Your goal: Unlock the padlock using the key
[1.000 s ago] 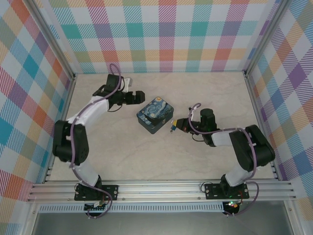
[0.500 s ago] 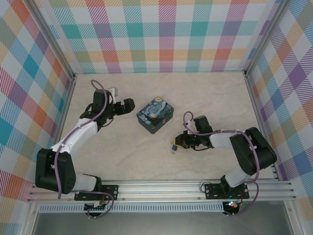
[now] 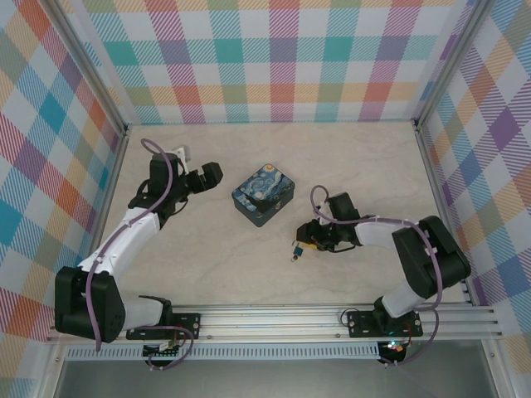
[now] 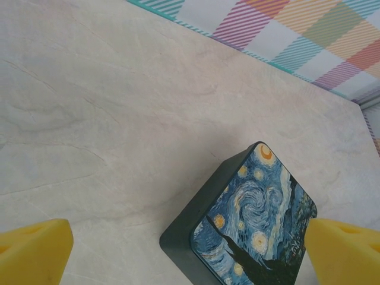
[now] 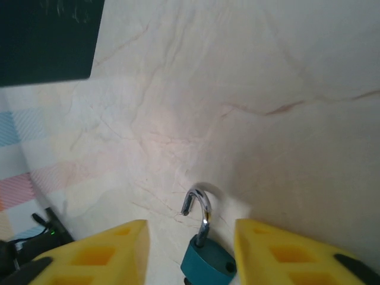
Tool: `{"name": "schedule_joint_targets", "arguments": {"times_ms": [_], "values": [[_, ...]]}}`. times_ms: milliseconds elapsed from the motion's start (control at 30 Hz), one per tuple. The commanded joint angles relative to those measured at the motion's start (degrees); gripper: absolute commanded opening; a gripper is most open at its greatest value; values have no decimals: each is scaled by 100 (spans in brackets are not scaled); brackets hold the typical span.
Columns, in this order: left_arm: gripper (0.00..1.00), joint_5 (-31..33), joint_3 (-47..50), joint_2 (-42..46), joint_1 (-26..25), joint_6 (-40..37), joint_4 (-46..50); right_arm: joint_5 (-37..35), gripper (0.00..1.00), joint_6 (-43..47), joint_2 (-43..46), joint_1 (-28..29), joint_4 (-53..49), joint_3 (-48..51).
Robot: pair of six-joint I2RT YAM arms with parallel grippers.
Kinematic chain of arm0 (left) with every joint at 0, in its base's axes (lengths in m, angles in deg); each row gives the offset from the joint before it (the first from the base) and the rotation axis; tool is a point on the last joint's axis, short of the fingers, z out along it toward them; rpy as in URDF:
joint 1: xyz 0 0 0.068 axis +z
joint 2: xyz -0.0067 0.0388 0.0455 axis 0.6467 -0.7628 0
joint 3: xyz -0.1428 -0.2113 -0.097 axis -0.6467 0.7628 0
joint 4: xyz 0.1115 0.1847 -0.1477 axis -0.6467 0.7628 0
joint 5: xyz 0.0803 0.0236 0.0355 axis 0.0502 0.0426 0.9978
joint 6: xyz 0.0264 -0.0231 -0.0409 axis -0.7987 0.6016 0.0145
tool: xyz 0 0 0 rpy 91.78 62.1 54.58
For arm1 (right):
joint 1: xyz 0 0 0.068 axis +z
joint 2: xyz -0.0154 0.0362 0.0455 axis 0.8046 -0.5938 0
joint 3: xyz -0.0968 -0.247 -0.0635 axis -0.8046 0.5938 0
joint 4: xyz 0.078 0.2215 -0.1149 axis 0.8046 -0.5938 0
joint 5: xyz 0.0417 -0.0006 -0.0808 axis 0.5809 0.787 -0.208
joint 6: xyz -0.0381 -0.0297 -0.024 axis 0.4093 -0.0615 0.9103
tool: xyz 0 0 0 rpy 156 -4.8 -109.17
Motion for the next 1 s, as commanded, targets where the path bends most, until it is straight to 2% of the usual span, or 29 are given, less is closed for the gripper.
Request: {"name": "schedule_joint_targets", "arguments": {"times_ms": [0, 200, 267, 333, 367, 533, 633, 700, 733, 833, 900, 967], "values": [[100, 216, 122, 238, 134, 86, -60, -876, 52, 749, 625, -134, -1081, -385], [100, 782, 613, 558, 326, 138, -73, -2215, 76, 1699, 1836, -575, -1844, -654], [100, 1082, 806, 689, 383, 95, -37, -2639, 83, 2020, 2240, -723, -1799, -614], [100, 1404, 1004, 801, 417, -54, -37, -2998, 96, 2345, 2614, -888, -1586, -484], [100, 1596, 1093, 852, 437, -177, -32, -3196, 100, 2508, 2802, -983, -1431, -391], [100, 2613, 1442, 925, 436, -827, -91, -3831, 100, 3228, 3352, -1558, -272, 427], [100, 2970, 1732, 789, 452, -1239, -479, -3757, 100, 3436, 3233, -1982, 758, 1045], [100, 3033, 1974, 645, 456, -1415, -922, -3297, 100, 3245, 2955, -2366, 1386, 1295], [100, 2990, 2135, 547, 477, -1504, -1275, -3015, 100, 3159, 2746, -2532, 1788, 1416], [100, 2742, 2514, 121, 568, -1671, -2266, -2753, 100, 3367, 2100, -2626, 2997, 1654], [100, 2527, 2507, -225, 622, -1776, -2596, -2552, 100, 3537, 1806, -2625, 3417, 1616], [100, 2267, 2457, -421, 624, -1961, -2811, -2398, 100, 3526, 1495, -2621, 4246, 1697]]}}
